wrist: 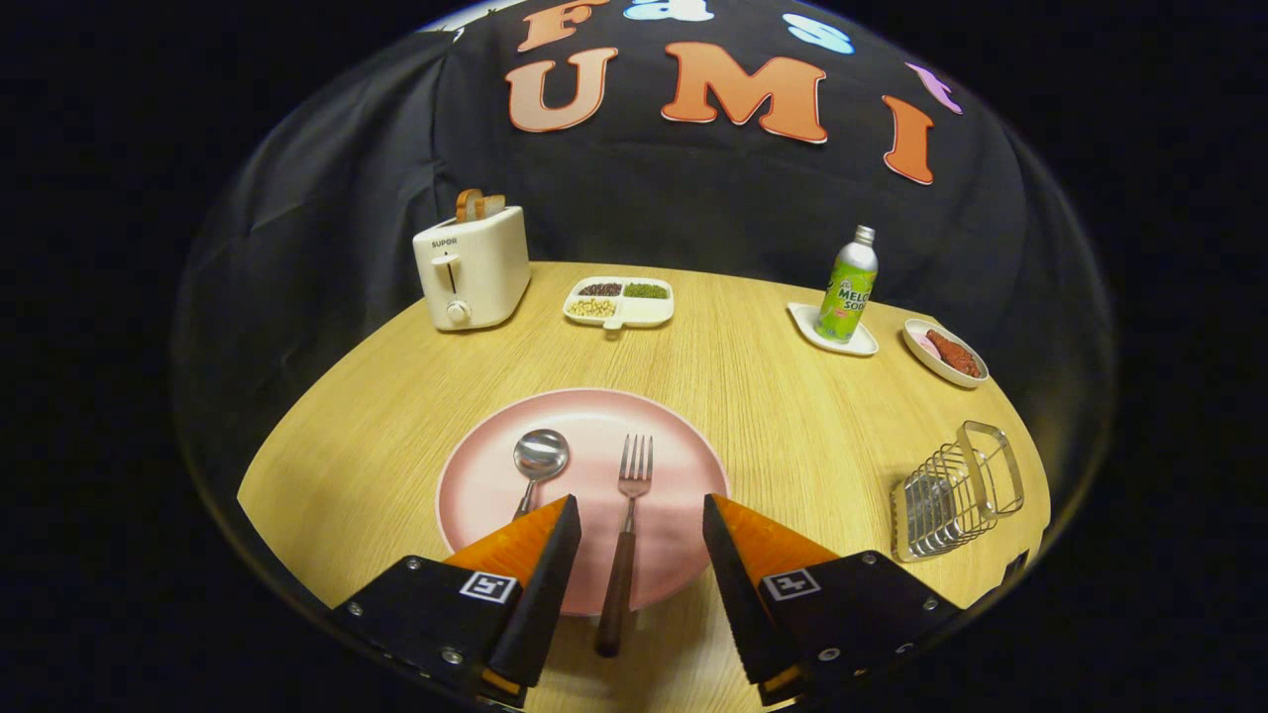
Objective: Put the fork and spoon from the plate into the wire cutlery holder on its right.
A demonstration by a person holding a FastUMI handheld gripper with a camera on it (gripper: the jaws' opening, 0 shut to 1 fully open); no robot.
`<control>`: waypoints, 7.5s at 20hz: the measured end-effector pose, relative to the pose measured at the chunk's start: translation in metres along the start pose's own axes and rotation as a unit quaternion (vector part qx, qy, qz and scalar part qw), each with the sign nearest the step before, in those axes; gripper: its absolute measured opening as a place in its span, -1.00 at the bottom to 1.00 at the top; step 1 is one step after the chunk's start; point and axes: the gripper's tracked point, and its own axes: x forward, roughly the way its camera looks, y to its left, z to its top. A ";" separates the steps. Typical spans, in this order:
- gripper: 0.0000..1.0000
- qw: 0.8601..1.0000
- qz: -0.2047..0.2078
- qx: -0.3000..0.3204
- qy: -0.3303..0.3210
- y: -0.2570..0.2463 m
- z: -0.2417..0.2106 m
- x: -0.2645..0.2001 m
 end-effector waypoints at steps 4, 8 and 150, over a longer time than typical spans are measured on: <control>0.21 1.000 0.001 -0.001 0.021 0.006 -0.014 0.011; -0.02 0.999 -0.002 -0.002 0.035 0.008 -0.024 0.020; -0.87 0.995 0.028 0.011 0.091 0.058 -0.001 0.010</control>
